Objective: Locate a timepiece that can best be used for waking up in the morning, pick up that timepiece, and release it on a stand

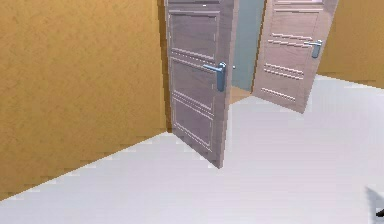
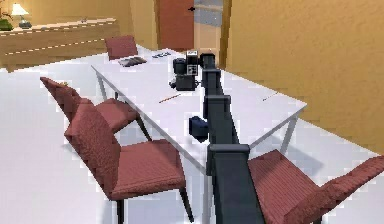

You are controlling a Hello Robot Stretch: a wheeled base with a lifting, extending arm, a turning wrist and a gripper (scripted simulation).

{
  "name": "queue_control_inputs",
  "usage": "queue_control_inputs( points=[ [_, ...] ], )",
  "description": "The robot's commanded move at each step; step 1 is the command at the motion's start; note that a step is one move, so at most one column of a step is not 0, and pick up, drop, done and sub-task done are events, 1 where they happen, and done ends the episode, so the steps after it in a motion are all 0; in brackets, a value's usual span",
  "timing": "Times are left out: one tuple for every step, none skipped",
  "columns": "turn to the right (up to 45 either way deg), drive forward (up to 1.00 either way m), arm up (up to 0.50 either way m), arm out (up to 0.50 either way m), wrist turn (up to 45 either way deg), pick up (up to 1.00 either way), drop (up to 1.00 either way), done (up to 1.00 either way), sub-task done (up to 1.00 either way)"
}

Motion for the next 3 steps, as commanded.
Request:
queue_control_inputs(
  points=[
    [0.0,0.00,0.00,0.00,24.0,0.00,0.00,0.00,0.00],
    [0.0,0.00,-0.30,0.00,0.0,0.00,0.00,0.00,0.00],
    [0.0,0.00,0.00,0.00,0.0,1.00,0.00,0.00,0.00]
  ],
)
